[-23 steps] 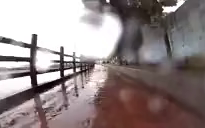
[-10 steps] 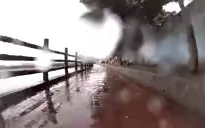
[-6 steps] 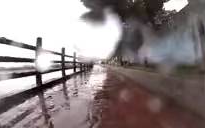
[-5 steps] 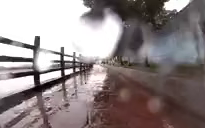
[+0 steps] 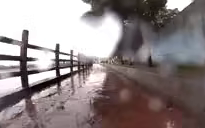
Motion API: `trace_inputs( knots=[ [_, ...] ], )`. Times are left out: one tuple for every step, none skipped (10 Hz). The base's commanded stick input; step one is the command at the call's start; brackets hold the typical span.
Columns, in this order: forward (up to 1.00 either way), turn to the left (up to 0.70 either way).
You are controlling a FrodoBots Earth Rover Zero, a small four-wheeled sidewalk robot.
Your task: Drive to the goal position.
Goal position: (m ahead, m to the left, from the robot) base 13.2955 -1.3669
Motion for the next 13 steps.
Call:
trace_inputs(
  knots=[
    [1.00,0.00],
    [1.00,0.00],
    [1.00,0.00],
    [1.00,0.00],
    [1.00,0.00],
    [1.00,0.00],
    [1.00,0.00],
    [1.00,0.00],
    [1.00,0.00],
    [1.00,0.00],
    [1.00,0.00],
    [1.00,0.00],
    [1.00,0.00]
  ],
)
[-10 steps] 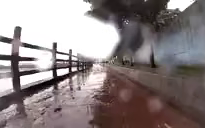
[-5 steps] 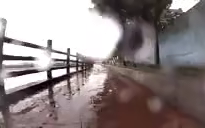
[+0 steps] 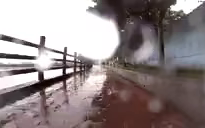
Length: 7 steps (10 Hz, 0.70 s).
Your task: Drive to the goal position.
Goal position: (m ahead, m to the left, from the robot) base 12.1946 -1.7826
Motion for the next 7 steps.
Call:
trace_inputs(
  knots=[
    [1.00,0.00],
    [1.00,0.00],
    [1.00,0.00],
    [1.00,0.00],
    [1.00,0.00],
    [1.00,0.00],
    [1.00,0.00]
  ],
)
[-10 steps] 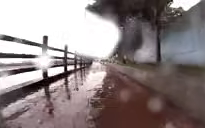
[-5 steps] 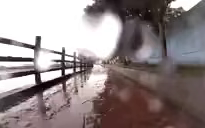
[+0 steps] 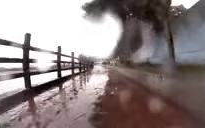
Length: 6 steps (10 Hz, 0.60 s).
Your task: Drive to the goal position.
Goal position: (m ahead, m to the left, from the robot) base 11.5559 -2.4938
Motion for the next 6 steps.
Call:
trace_inputs(
  knots=[
    [1.00,0.00],
    [1.00,0.00],
    [1.00,0.00],
    [1.00,0.00],
    [1.00,0.00],
    [1.00,0.00]
  ],
)
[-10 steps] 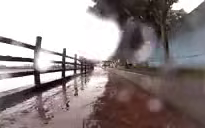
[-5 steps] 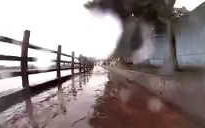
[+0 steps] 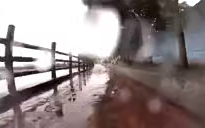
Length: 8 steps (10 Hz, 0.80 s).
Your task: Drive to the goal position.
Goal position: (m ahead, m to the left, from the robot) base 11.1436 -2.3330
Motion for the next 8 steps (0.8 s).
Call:
trace_inputs(
  knots=[
    [1.00,0.00],
    [1.00,0.00],
    [1.00,0.00],
    [1.00,0.00],
    [1.00,0.00],
    [1.00,0.00],
    [1.00,0.00],
    [1.00,0.00]
  ],
)
